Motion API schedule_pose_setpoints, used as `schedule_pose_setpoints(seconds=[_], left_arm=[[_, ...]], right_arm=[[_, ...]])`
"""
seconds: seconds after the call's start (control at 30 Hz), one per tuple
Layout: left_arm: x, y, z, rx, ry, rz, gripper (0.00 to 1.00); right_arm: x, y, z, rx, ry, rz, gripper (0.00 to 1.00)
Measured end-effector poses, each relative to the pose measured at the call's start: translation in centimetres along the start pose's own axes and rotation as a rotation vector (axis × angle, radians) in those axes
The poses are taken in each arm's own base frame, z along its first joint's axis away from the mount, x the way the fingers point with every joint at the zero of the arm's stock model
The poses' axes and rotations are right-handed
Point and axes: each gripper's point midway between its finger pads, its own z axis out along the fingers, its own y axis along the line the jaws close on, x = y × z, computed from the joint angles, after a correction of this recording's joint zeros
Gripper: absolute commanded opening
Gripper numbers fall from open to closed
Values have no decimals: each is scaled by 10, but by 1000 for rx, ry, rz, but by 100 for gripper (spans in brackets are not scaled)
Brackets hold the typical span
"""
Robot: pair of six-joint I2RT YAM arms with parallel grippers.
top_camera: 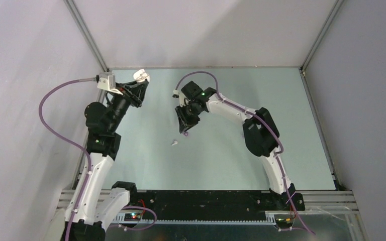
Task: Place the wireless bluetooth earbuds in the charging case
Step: Pick up the left earbud from the center of the board.
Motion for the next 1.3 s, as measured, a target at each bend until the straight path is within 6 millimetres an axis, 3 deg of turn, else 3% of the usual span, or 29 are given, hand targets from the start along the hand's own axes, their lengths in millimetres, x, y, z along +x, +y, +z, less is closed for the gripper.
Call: schedule_pose_setpoints(seconds=[0.13,0.27,0.47,0.87,1.07,1.3], left_arm=[[20,15,-8,-76,56,-19,0],[24,20,-14,-112,73,-20,0],[17,19,-22,-131,60,-11,0],[19,20,-26,-148,70,-15,0],[22,22,-26,-154,81,-20,0],[33,26,-24,-167,115,-35,0]], right_arm=[[6,5,18,-5,58,117,40],[17,14,39,13,107,204,43],[34,22,61,67,167,300,34],[31,11,77,119,162,423,34],[25,9,79,135,143,458,23],[25,9,81,136,144,473,19]])
